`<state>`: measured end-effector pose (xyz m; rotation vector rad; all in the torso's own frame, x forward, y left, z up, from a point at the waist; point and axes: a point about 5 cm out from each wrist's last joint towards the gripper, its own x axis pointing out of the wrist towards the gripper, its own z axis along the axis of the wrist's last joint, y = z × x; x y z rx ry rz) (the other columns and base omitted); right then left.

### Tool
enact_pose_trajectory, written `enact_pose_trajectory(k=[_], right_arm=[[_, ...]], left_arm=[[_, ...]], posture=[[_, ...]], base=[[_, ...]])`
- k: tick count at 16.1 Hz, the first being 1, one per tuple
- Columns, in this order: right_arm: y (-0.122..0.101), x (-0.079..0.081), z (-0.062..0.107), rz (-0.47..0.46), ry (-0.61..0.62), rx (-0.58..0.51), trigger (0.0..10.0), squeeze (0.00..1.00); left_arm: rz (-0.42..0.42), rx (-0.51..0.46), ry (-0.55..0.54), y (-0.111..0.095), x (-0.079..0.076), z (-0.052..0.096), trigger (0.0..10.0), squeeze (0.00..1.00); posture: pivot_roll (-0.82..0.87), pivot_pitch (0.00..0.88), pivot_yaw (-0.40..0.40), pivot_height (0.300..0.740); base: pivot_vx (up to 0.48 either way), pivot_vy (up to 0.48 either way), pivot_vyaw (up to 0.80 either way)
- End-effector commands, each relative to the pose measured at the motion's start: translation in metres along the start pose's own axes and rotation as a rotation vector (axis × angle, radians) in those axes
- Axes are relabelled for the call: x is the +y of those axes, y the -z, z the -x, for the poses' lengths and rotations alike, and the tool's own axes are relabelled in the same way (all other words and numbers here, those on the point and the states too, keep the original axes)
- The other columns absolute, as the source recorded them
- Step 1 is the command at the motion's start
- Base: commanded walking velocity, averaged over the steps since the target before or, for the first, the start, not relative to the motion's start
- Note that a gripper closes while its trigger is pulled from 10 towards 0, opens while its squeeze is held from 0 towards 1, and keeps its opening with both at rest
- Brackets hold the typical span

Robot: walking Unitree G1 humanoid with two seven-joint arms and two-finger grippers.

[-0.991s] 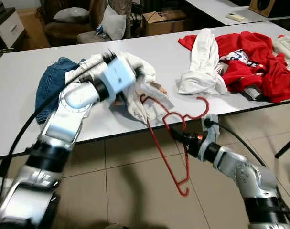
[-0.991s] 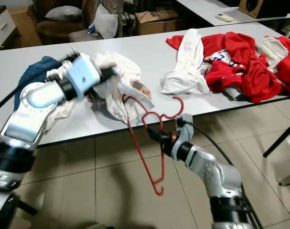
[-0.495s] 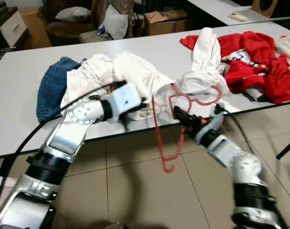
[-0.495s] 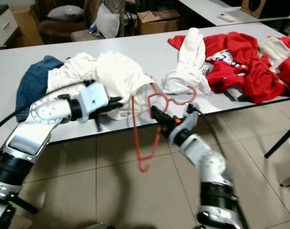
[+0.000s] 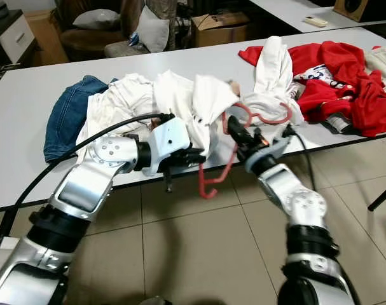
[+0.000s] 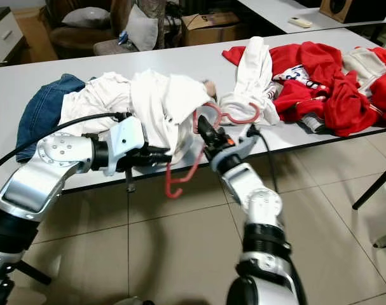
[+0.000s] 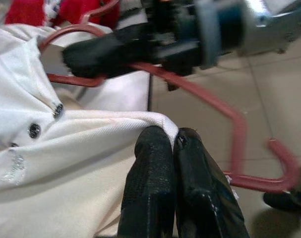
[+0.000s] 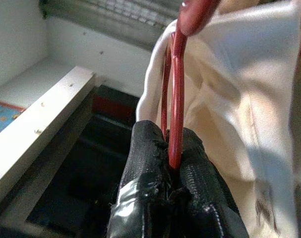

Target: Hang hanger

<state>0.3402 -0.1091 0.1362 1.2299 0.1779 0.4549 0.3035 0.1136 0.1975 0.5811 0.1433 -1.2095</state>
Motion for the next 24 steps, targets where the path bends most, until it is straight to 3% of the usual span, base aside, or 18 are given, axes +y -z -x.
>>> enact_pose_trajectory(k=[1, 5, 9, 13, 16, 18, 19, 20, 21, 22, 23, 24], right_arm=[[-0.008, 0.006, -0.008, 0.013, 0.015, -0.064, 10.0, 0.0], [-0.012, 0.002, -0.015, -0.015, 0.078, -0.117, 10.0, 0.0], [-0.018, 0.0, -0.023, -0.028, 0.125, -0.174, 10.0, 0.0], [-0.013, 0.003, -0.028, 0.013, 0.134, -0.162, 10.0, 0.0], [-0.008, 0.008, -0.03, 0.017, 0.1, -0.157, 10.0, 0.0], [-0.012, 0.011, -0.028, 0.016, 0.083, -0.185, 10.0, 0.0], [-0.013, 0.011, -0.026, 0.029, 0.081, -0.189, 10.0, 0.0], [-0.014, 0.009, -0.024, 0.042, 0.089, -0.186, 10.0, 0.0], [-0.015, 0.008, -0.022, 0.044, 0.087, -0.179, 10.0, 0.0], [-0.016, 0.007, -0.018, 0.051, 0.089, -0.173, 10.0, 0.0], [-0.018, 0.006, -0.016, 0.04, 0.089, -0.177, 10.0, 0.0], [-0.019, 0.005, -0.015, 0.036, 0.092, -0.178, 10.0, 0.0]], left_arm=[[-0.003, 0.001, 0.053, -0.003, -0.006, 0.003, 0.0, 0.0], [0.041, -0.004, 0.141, -0.002, -0.017, 0.007, 0.0, 0.0], [0.11, -0.073, 0.192, -0.011, -0.025, 0.008, 0.0, 0.0], [0.179, -0.188, 0.276, -0.028, -0.042, -0.012, 0.0, 0.0], [0.267, -0.292, 0.092, -0.039, -0.026, -0.034, 0.0, 0.0], [0.244, -0.324, -0.223, -0.045, 0.012, -0.036, 0.0, 0.0], [0.245, -0.347, -0.298, -0.048, 0.022, -0.033, 0.0, 0.0], [0.257, -0.371, -0.343, -0.052, 0.027, -0.03, 0.9, 0.0], [0.243, -0.347, -0.344, -0.052, 0.026, -0.032, 5.1, 0.0], [0.244, -0.298, -0.232, -0.047, 0.01, -0.039, 10.0, 0.0], [0.258, -0.302, -0.178, -0.047, 0.003, -0.041, 10.0, 1.0], [0.262, -0.302, -0.161, -0.047, 0.0, -0.042, 10.0, 1.0]], posture=[[-0.08, 0.0, 0.096, 0.74], [-0.08, 0.0, 0.091, 0.74], [-0.08, 0.0, 0.083, 0.74], [-0.08, 0.0, 0.084, 0.74], [-0.09, 0.0, 0.086, 0.74], [-0.09, 0.0, 0.089, 0.74], [-0.1, 0.0, 0.091, 0.74], [-0.1, 0.0, 0.091, 0.74], [-0.1, 0.0, 0.092, 0.74], [-0.1, 0.0, 0.095, 0.74], [-0.11, 0.0, 0.094, 0.74], [-0.11, 0.0, 0.094, 0.74]], base=[[0.0, 0.0, 0.0], [0.0, 0.0, 0.0], [0.0, 0.0, 0.0], [0.0, 0.0, 0.0], [0.0, 0.0, 0.0], [0.0, 0.0, 0.0], [0.0, 0.0, 0.0], [0.0, 0.0, 0.0], [0.0, 0.0, 0.0], [0.0, 0.0, 0.0], [0.0, 0.0, 0.0], [0.0, 0.0, 0.0]])
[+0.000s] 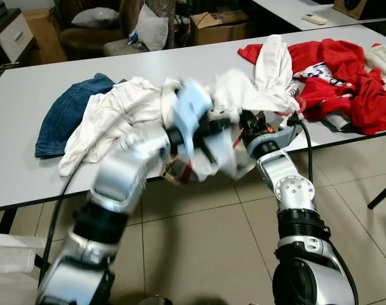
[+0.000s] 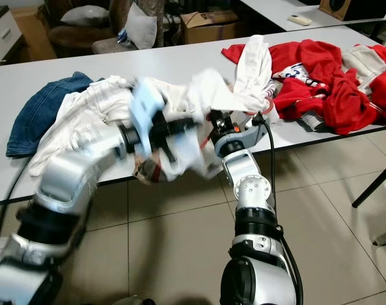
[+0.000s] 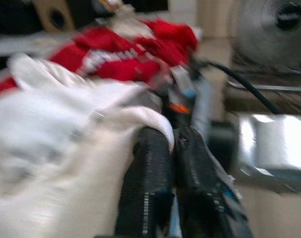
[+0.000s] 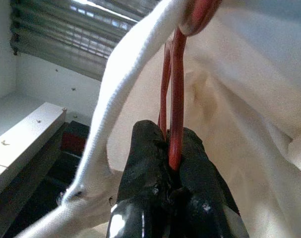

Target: Hang hanger

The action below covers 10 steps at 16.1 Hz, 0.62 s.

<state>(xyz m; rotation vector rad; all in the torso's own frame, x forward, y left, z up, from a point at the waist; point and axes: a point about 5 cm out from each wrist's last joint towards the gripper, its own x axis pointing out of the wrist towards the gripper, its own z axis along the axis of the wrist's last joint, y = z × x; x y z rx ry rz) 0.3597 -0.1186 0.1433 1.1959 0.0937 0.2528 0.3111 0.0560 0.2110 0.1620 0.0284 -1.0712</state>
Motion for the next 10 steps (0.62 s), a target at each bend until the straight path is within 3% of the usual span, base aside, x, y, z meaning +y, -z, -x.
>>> enact_pose_trajectory(k=[1, 3, 6, 7, 10], right_arm=[[-0.003, 0.004, 0.001, -0.028, -0.018, -0.014, 10.0, 0.0], [-0.007, 0.002, 0.002, -0.06, 0.007, -0.036, 10.0, 0.0], [-0.012, 0.0, 0.001, -0.025, 0.025, -0.063, 10.0, 0.0], [-0.012, -0.001, 0.002, -0.025, 0.032, -0.06, 10.0, 0.0], [-0.015, -0.006, 0.008, 0.055, 0.058, -0.037, 10.0, 0.0]], left_arm=[[-0.007, -0.029, 0.035, -0.009, -0.004, 0.001, 10.0, 1.0], [0.041, -0.061, 0.096, -0.015, -0.013, 0.003, 10.0, 1.0], [0.079, -0.067, 0.089, -0.017, -0.013, 0.007, 10.0, 1.0], [0.08, -0.067, 0.055, -0.018, -0.011, 0.008, 10.0, 1.0], [0.078, -0.096, -0.227, -0.014, 0.02, 0.023, 10.0, 1.0]], posture=[[-0.1, 0.0, 0.093, 0.74], [-0.1, 0.0, 0.093, 0.74], [-0.1, 0.0, 0.088, 0.74], [-0.1, 0.0, 0.083, 0.74], [-0.09, 0.0, 0.08, 0.74]], base=[[0.0, 0.0, 0.0], [0.0, 0.0, 0.0], [0.0, 0.0, 0.0], [0.0, 0.0, 0.0], [0.0, 0.0, 0.0]])
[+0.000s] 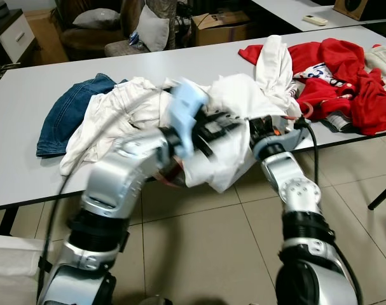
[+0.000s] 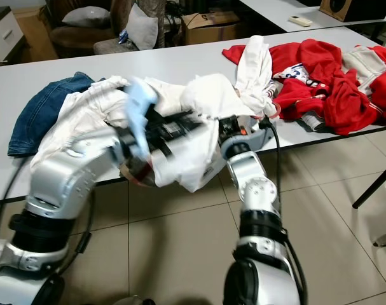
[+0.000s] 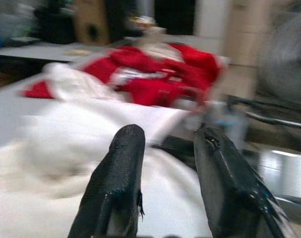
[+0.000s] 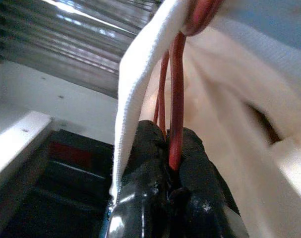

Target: Hang hanger

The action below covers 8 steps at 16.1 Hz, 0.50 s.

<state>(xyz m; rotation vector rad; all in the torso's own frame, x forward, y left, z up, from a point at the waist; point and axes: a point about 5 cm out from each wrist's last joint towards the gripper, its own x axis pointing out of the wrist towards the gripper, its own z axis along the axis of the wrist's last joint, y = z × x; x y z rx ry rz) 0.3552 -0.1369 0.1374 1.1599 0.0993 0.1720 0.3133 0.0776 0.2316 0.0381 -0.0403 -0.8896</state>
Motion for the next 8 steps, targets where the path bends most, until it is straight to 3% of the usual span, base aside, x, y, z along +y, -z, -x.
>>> enact_pose_trajectory(k=[1, 2, 3, 4, 5, 8], right_arm=[[-0.008, 0.006, 0.006, 0.062, -0.033, 0.003, 10.0, 0.0], [-0.012, 0.009, 0.013, 0.078, -0.077, 0.008, 10.0, 0.0], [-0.014, 0.011, 0.016, 0.08, -0.095, 0.01, 10.0, 0.0], [-0.02, 0.016, 0.026, 0.09, -0.148, 0.006, 10.0, 0.0], [-0.024, 0.025, 0.041, 0.097, -0.216, 0.012, 10.0, 0.0], [-0.022, 0.03, 0.061, 0.134, -0.311, 0.08, 10.0, 0.0]], left_arm=[[-0.008, -0.006, -0.185, 0.008, 0.025, 0.021, 10.0, 0.56], [-0.007, 0.006, -0.285, 0.017, 0.037, 0.04, 10.0, 0.42], [-0.011, 0.013, -0.313, 0.021, 0.04, 0.046, 10.0, 0.42], [-0.017, 0.073, -0.39, 0.04, 0.046, 0.069, 10.0, 0.41], [-0.015, 0.137, -0.463, 0.061, 0.044, 0.093, 10.0, 0.41], [-0.008, 0.179, -0.499, 0.079, 0.032, 0.106, 10.0, 0.4]], posture=[[-0.09, 0.0, 0.082, 0.74], [-0.09, 0.0, 0.082, 0.74], [-0.09, 0.0, 0.082, 0.74], [-0.1, 0.0, 0.077, 0.74], [-0.1, 0.0, 0.073, 0.74], [-0.1, 0.0, 0.06, 0.74]], base=[[0.0, 0.0, 0.0], [0.0, 0.0, 0.0], [0.0, 0.0, 0.0], [0.0, 0.0, 0.0], [0.0, -0.48, 0.77], [0.0, -0.48, 0.76]])
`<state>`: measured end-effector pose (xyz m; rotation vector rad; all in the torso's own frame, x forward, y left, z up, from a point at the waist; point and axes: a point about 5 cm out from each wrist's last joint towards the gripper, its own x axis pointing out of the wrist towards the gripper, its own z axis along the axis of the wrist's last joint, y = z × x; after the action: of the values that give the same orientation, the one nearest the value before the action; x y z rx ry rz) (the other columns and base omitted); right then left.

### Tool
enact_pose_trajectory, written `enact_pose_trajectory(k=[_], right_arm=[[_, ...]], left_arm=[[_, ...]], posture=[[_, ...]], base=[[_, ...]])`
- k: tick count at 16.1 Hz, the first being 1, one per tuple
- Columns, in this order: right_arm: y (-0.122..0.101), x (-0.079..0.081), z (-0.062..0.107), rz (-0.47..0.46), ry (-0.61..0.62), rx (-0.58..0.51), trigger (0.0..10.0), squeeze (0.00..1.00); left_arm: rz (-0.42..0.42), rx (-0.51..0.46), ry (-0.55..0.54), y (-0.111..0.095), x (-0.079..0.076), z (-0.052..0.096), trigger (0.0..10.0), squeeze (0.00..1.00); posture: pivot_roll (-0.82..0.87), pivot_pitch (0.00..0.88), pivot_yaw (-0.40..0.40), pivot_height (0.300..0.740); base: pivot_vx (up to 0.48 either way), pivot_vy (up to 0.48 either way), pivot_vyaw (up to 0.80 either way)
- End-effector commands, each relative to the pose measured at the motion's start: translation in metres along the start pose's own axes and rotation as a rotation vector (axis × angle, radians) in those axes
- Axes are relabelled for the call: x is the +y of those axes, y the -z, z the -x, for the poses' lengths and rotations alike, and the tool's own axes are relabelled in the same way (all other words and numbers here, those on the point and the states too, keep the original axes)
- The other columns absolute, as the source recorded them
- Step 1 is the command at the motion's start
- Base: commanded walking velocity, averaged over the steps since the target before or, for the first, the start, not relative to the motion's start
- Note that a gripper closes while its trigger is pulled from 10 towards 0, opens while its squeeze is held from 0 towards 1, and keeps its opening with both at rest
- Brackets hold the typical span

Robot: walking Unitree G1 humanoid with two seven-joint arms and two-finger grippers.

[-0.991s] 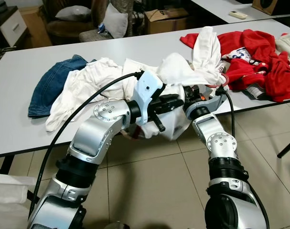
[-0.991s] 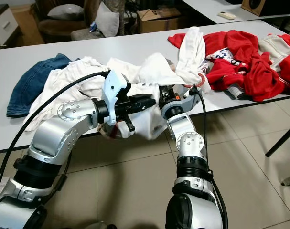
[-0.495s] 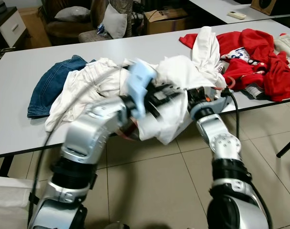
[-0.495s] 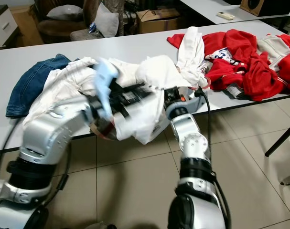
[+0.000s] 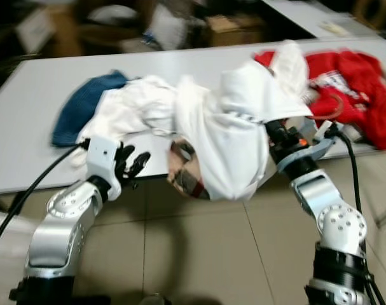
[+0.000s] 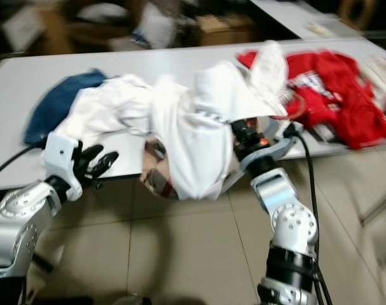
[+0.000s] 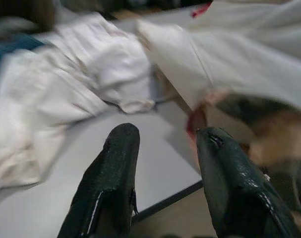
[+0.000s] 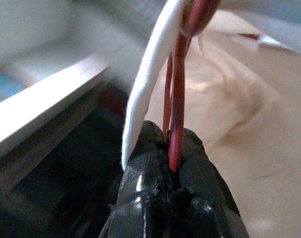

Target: Hang hanger

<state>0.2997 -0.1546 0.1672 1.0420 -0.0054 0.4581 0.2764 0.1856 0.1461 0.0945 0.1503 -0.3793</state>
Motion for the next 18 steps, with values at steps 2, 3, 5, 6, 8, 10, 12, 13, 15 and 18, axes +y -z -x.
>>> enact_pose_trajectory(k=[2, 3, 5, 6, 8, 10, 12, 13, 15, 18], right_arm=[[-0.005, 0.005, 0.02, 0.028, -0.071, 0.055, 10.0, 0.0], [-0.007, 0.007, 0.026, 0.033, -0.089, 0.065, 10.0, 0.0], [-0.011, 0.011, 0.03, 0.053, -0.116, 0.074, 10.0, 0.0], [-0.014, 0.013, 0.035, 0.061, -0.138, 0.077, 10.0, 0.0], [-0.015, 0.014, 0.044, 0.088, -0.147, 0.106, 10.0, 0.0], [-0.013, 0.012, 0.055, 0.117, -0.13, 0.152, 10.0, 0.0], [-0.01, 0.014, 0.06, 0.147, -0.133, 0.191, 10.0, 0.0], [-0.004, 0.019, 0.064, 0.188, -0.158, 0.246, 10.0, 0.0], [0.004, 0.022, 0.067, 0.228, -0.172, 0.301, 10.0, 0.0], [0.015, 0.02, 0.063, 0.271, -0.142, 0.334, 10.0, 0.0]], left_arm=[[0.015, -0.035, -0.026, 0.001, -0.008, 0.003, 10.0, 0.4], [0.023, -0.033, -0.028, 0.003, -0.011, 0.005, 10.0, 0.4], [0.027, -0.033, -0.016, 0.006, -0.016, 0.006, 10.0, 0.4], [0.033, -0.031, -0.016, 0.007, -0.019, 0.007, 10.0, 0.4], [0.042, -0.028, -0.007, 0.01, -0.023, 0.009, 10.0, 0.4], [0.047, -0.022, -0.003, 0.013, -0.027, 0.012, 10.0, 0.4], [0.034, -0.013, 0.011, 0.015, -0.03, 0.015, 10.0, 0.4], [0.067, -0.003, 0.025, 0.018, -0.032, 0.017, 10.0, 0.4], [0.065, 0.0, 0.036, 0.019, -0.031, 0.019, 10.0, 0.35], [0.039, -0.004, 0.026, 0.019, -0.03, 0.02, 10.0, 0.34]], posture=[[-0.1, 0.0, 0.049, 0.74], [-0.1, 0.002, 0.048, 0.74], [-0.1, 0.005, 0.048, 0.74], [-0.1, 0.008, 0.049, 0.74], [-0.11, 0.015, 0.051, 0.74], [-0.11, 0.017, 0.049, 0.74], [-0.11, 0.017, 0.048, 0.74], [-0.11, 0.016, 0.045, 0.74], [-0.11, 0.015, 0.045, 0.74], [-0.1, 0.007, 0.049, 0.74]], base=[[0.0, -0.48, 0.74], [0.0, -0.48, 0.73], [0.0, -0.48, 0.73], [0.0, -0.48, 0.73], [0.0, -0.48, 0.72], [0.0, -0.48, 0.71], [0.0, -0.48, 0.71], [0.0, 0.0, 0.71], [0.0, 0.0, 0.71], [0.0, 0.0, 0.71]])
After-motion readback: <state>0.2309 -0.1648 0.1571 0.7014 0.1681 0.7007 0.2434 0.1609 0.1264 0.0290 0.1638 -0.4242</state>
